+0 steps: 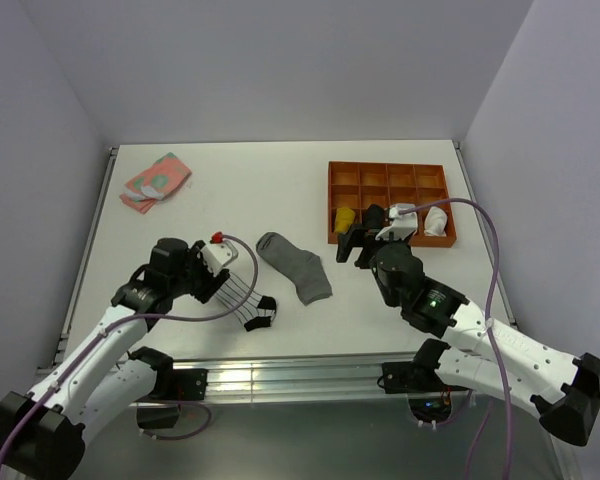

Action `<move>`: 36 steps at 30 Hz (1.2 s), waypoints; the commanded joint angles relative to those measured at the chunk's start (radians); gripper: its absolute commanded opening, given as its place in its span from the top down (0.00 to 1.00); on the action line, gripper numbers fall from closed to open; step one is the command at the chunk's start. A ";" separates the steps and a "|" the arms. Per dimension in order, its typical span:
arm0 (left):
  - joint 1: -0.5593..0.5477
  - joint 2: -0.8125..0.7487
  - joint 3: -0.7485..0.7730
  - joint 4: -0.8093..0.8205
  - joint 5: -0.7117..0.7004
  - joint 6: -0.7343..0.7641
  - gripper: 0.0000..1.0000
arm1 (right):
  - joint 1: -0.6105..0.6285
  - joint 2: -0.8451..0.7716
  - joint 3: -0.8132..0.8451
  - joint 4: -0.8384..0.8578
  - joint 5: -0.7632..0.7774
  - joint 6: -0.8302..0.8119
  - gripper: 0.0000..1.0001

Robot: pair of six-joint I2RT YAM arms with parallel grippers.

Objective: Roll the socks
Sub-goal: Adjust the sock at the center of the board.

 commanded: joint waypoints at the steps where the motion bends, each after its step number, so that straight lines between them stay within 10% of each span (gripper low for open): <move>1: -0.057 -0.052 -0.005 -0.024 0.046 -0.019 0.38 | 0.003 0.019 0.002 0.055 -0.007 0.031 0.00; 16: -0.382 0.097 -0.033 0.070 0.097 -0.077 0.51 | 0.001 0.031 -0.005 0.035 0.024 0.067 0.02; 36: -0.383 0.346 0.122 0.134 0.008 -0.228 0.63 | 0.001 -0.004 0.003 -0.017 0.058 0.058 0.02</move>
